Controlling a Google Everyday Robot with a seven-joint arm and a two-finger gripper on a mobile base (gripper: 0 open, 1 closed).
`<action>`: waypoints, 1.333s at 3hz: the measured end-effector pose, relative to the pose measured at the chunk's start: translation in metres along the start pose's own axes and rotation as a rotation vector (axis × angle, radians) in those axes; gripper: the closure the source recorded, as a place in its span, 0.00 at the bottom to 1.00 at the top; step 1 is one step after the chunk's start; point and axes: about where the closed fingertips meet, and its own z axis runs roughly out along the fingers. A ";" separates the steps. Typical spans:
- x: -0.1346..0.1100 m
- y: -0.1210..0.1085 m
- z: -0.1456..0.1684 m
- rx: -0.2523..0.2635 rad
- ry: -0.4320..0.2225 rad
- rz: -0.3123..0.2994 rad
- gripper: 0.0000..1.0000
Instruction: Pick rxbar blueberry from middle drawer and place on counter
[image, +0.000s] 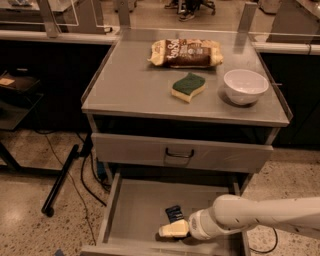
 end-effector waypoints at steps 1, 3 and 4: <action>-0.015 -0.008 0.019 0.032 -0.015 -0.007 0.00; -0.026 -0.022 0.037 0.074 -0.006 -0.004 0.00; -0.031 -0.022 0.042 0.058 -0.008 0.006 0.00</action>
Offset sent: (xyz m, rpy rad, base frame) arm 0.0523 -0.0055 -0.0602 -0.1224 -0.0101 -0.0300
